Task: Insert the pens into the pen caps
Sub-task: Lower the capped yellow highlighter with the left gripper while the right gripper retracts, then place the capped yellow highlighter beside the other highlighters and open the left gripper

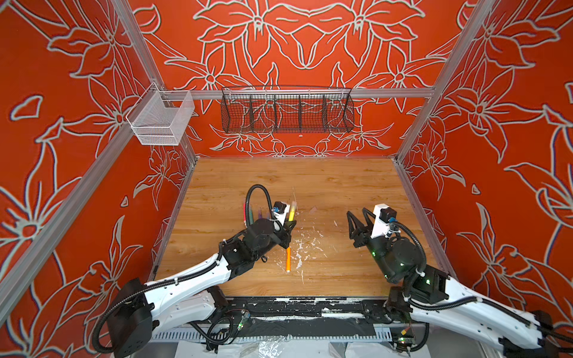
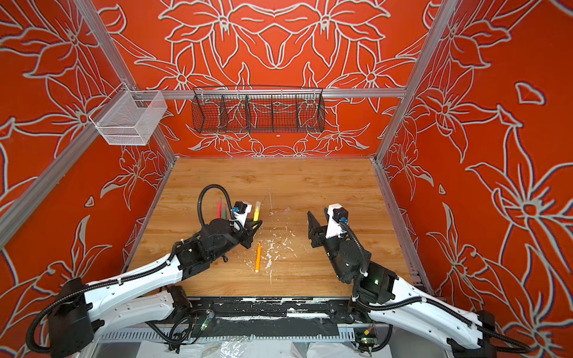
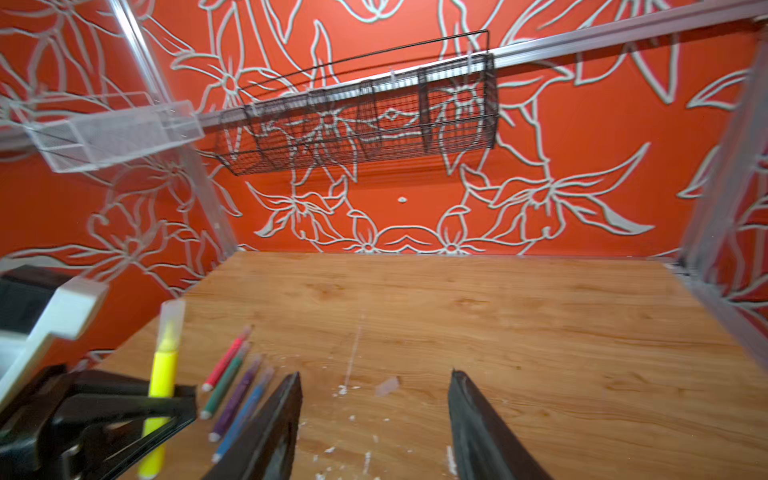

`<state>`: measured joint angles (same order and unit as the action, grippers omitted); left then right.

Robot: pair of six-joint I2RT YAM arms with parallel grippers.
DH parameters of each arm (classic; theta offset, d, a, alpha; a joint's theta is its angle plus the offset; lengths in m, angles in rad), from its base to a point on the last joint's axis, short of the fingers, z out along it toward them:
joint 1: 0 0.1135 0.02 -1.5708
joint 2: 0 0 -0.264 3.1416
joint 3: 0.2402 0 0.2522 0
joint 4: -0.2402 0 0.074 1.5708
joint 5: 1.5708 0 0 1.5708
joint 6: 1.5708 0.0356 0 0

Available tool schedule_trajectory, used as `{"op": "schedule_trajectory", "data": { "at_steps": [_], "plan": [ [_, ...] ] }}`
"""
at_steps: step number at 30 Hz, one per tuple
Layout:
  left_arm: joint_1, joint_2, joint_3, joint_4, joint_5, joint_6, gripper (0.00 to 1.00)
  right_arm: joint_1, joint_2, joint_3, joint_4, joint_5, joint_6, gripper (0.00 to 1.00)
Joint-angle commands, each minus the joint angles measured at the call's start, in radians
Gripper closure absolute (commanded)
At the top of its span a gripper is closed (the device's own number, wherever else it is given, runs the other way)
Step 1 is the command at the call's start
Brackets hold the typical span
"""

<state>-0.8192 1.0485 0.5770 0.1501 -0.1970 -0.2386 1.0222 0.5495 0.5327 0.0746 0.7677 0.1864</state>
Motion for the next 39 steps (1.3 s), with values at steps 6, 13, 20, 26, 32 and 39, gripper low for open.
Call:
{"op": "schedule_trajectory", "data": {
  "at_steps": [6, 13, 20, 26, 32, 39],
  "plan": [
    [0.002, 0.083, 0.018, -0.137, -0.126, -0.155, 1.0, -0.333, 0.007, -0.11, -0.046, -0.021, 0.052, 0.37],
    [0.053, 0.127, -0.027, -0.122, -0.128, -0.196, 1.0, -0.51, 0.11, -0.172, 0.008, -0.11, 0.15, 0.37],
    [0.124, 0.231, 0.016, -0.156, -0.065, -0.217, 1.0, -0.56, 0.263, -0.191, 0.09, -0.034, 0.194, 0.38],
    [0.134, 0.348, 0.107, -0.219, -0.056, -0.221, 1.0, -0.579, 0.288, -0.209, 0.123, 0.005, 0.235, 0.38],
    [0.135, 0.47, 0.193, -0.275, -0.103, -0.217, 1.0, -0.585, 0.289, -0.217, 0.129, 0.003, 0.251, 0.38],
    [0.135, 0.583, 0.303, -0.411, -0.173, -0.245, 1.0, -0.587, 0.304, -0.211, 0.133, -0.019, 0.245, 0.37]
  ]
}}
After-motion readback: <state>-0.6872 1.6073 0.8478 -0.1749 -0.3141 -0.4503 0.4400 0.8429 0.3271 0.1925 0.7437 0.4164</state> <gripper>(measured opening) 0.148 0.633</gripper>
